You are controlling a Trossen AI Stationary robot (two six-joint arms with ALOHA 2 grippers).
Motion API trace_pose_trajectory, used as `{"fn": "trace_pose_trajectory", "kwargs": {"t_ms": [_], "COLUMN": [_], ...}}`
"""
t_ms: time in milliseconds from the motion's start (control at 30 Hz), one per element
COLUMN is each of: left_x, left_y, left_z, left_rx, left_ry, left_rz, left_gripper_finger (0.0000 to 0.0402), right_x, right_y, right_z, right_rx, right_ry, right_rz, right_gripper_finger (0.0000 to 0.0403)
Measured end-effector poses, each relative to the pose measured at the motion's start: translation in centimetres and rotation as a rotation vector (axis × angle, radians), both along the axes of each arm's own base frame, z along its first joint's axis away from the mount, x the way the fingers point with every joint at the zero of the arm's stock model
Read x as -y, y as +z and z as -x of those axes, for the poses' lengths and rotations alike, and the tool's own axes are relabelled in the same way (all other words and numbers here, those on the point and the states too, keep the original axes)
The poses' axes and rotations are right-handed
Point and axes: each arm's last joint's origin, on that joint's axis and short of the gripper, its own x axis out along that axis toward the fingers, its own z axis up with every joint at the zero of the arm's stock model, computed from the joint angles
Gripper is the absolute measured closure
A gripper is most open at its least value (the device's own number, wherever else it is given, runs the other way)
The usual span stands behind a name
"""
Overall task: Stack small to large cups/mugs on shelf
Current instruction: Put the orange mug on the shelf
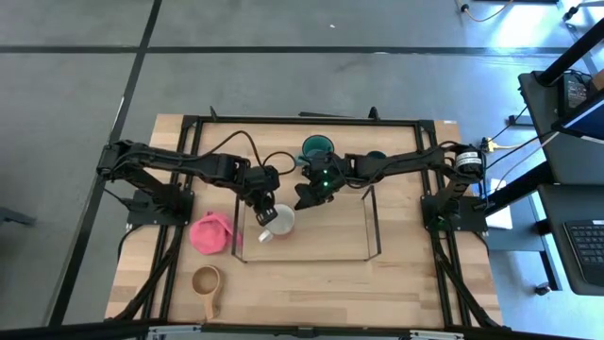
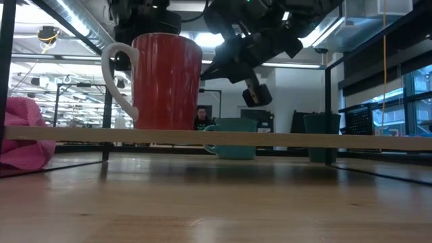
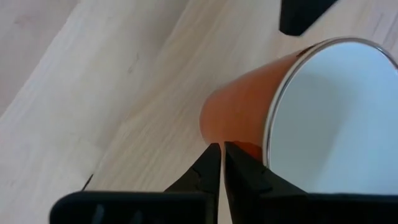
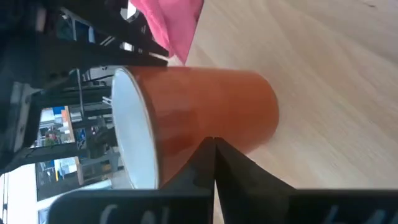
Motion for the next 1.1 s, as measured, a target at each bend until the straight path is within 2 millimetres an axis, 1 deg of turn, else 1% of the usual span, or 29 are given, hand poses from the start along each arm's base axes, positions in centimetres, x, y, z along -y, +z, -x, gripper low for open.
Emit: {"fn": "trace_pose_trajectory", "kwargs": {"t_ms": [167, 333, 567, 800, 900, 1100], "left_x": [0.2, -0.5, -2.0, -2.5, -2.5, -2.5], "left_y": [0.0, 0.0, 0.0, 0.0, 0.1, 0.3], "left_z": [0.0, 0.0, 0.0, -0.1, -0.2, -0.4], "left_rx": [0.000, 0.004, 0.004, 0.017, 0.039, 0.065], "left_ry": [-0.010, -0.018, 0.001, -0.019, -0.020, -0.042], "left_rz": [-0.002, -0.050, -0.101, -0.119, -0.122, -0.130], "left_gripper_finger": [0.0388, 0.0388, 0.0388, 0.0388, 0.0388, 0.0388], "right_x": [0.8, 0.6, -1.6, -3.4, -3.9, -4.3], "right_y": [-0.2, -0.5, -0.5, -0.4, -0.2, 0.2], "right_z": [0.2, 0.5, 0.5, 0.4, 0.3, -0.1], "right_rx": [-0.014, -0.059, -0.072, -0.077, -0.066, -0.016], "right_ry": [-0.025, 0.027, 0.114, 0.143, 0.146, 0.139], "right_rz": [0.020, 0.001, -0.046, -0.081, -0.093, -0.101], "right_gripper_finger": [0.0394, 0.0394, 0.0393, 0.0393, 0.0393, 0.0394]}}
